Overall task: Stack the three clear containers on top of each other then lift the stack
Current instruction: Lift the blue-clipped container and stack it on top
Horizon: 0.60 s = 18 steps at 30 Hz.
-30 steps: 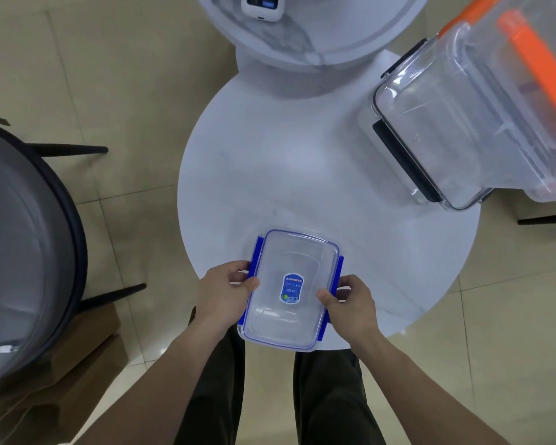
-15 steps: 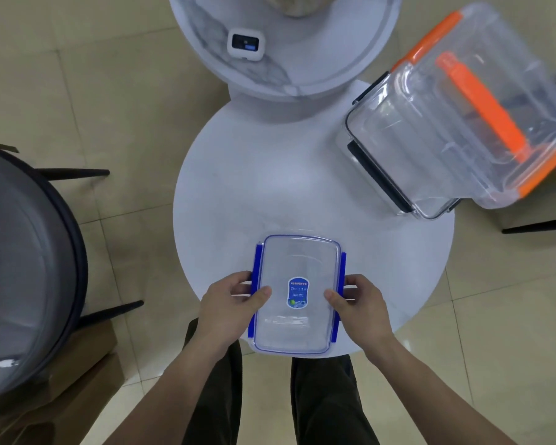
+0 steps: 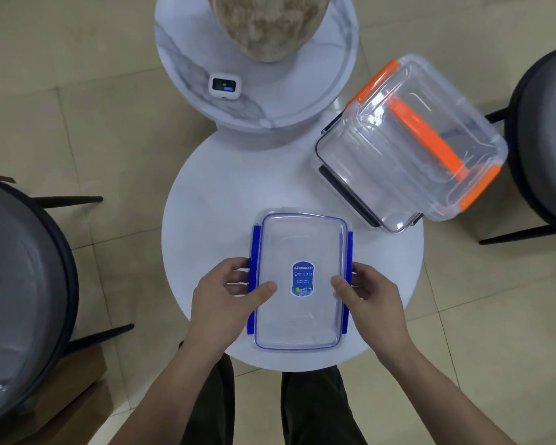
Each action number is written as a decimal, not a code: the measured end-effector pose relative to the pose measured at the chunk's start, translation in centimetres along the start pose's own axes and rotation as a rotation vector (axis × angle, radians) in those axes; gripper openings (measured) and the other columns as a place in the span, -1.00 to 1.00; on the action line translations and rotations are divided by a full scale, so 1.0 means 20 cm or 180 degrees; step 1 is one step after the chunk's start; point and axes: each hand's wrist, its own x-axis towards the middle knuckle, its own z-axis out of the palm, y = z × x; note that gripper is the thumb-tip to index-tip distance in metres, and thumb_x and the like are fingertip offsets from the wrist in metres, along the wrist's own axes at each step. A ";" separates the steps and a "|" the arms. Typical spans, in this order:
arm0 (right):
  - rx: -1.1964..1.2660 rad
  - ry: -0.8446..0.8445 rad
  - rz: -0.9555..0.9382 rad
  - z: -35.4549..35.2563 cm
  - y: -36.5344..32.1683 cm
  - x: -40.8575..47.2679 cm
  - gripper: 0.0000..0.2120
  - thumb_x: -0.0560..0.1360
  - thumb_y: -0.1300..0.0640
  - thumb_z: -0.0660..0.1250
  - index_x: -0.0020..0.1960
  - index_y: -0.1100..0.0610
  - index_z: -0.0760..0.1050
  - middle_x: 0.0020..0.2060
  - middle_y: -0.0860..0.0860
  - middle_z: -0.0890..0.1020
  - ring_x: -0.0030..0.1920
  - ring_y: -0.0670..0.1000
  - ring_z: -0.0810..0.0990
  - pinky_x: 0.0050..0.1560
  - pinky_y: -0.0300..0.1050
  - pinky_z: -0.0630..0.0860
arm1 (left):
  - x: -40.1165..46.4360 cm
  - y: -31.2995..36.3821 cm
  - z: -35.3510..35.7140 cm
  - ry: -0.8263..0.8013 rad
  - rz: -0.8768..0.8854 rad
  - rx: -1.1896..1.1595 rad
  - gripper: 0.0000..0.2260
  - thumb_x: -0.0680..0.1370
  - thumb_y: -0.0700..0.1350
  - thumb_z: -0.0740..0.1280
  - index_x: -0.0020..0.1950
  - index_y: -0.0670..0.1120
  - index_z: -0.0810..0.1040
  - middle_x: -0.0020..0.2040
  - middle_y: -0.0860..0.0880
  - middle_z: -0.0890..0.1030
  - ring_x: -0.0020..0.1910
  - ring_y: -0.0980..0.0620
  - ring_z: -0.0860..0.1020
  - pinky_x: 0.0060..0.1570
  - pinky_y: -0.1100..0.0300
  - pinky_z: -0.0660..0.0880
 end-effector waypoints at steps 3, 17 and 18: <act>0.0074 0.0049 -0.0161 -0.05 -0.06 -0.03 -0.73 0.54 0.11 0.42 0.24 0.04 0.60 0.02 -0.10 0.74 -0.02 -0.03 0.72 -0.05 -0.14 0.69 | -0.02 0.06 -0.01 -0.0035 0.0057 -0.0042 -0.64 0.40 -0.01 0.57 0.11 0.13 0.50 0.05 0.13 0.65 -0.02 0.04 0.68 -0.05 0.04 0.69; 0.0911 0.0247 -0.0795 -0.28 -0.34 -0.12 -0.58 0.51 0.23 0.45 0.35 -0.01 0.56 0.18 -0.09 0.70 0.17 0.01 0.68 0.12 0.09 0.64 | -0.12 0.40 -0.03 -0.0035 0.0511 -0.0439 -0.68 0.44 -0.08 0.54 0.16 -0.02 0.61 0.01 0.08 0.72 -0.12 -0.02 0.74 -0.11 -0.12 0.70; 0.0967 0.0257 -0.0825 -0.30 -0.35 -0.12 -0.57 0.50 0.18 0.46 0.35 0.00 0.55 0.20 -0.07 0.70 0.19 0.02 0.67 0.11 0.07 0.64 | -0.13 0.42 -0.03 -0.0034 0.0547 -0.0494 -0.69 0.44 -0.10 0.53 0.16 -0.03 0.61 0.00 0.07 0.73 -0.13 -0.02 0.74 -0.11 -0.11 0.70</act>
